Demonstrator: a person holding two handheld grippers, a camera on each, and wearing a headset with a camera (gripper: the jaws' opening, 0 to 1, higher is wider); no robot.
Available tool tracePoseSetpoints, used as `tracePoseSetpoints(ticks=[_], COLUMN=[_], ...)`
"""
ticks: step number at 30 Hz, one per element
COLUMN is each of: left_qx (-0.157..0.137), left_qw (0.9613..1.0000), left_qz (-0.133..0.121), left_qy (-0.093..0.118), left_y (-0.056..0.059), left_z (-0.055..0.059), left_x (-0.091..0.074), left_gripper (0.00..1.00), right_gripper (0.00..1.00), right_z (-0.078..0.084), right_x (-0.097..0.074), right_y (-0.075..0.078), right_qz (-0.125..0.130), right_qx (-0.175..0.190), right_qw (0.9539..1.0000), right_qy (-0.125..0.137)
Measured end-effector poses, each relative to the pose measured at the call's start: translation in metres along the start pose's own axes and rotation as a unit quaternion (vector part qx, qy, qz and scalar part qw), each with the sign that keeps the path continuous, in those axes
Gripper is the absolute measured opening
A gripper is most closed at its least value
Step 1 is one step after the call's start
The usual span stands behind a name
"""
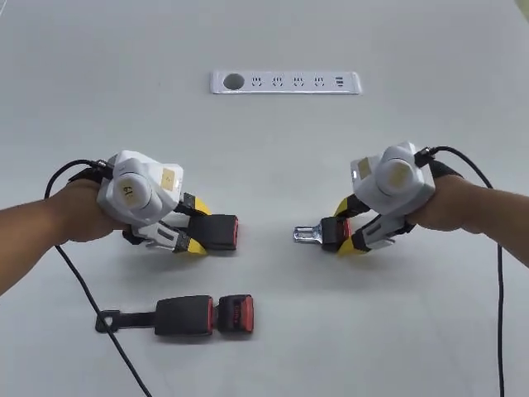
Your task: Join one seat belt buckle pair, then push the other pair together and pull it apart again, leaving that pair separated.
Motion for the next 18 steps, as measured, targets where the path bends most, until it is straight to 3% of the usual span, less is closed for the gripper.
tracePoseSetpoints(ticks=[18], left_qx=[-0.005], left_qw=[1.0], left_qz=[-0.002], left_qy=[-0.005], left_y=[0.003], left_z=[-0.001], left_x=[0.001], left_gripper=[0.33], right_gripper=[0.33], right_z=[-0.028], right_x=[0.01], right_y=[0.0], right_qz=[0.005], right_qx=[-0.004], right_qw=[0.9999], right_qy=[0.009])
Point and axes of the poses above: the centre of the closed fingertips' face, and the gripper's own axes: x roughly forward along the fingers, y roughly to its right, z roughly out of its underside, the point moved 5 cm from there along -x, roughly backward along the fingers, and after that the axes turned 9 degrees about -y, right-handed, at the moved point
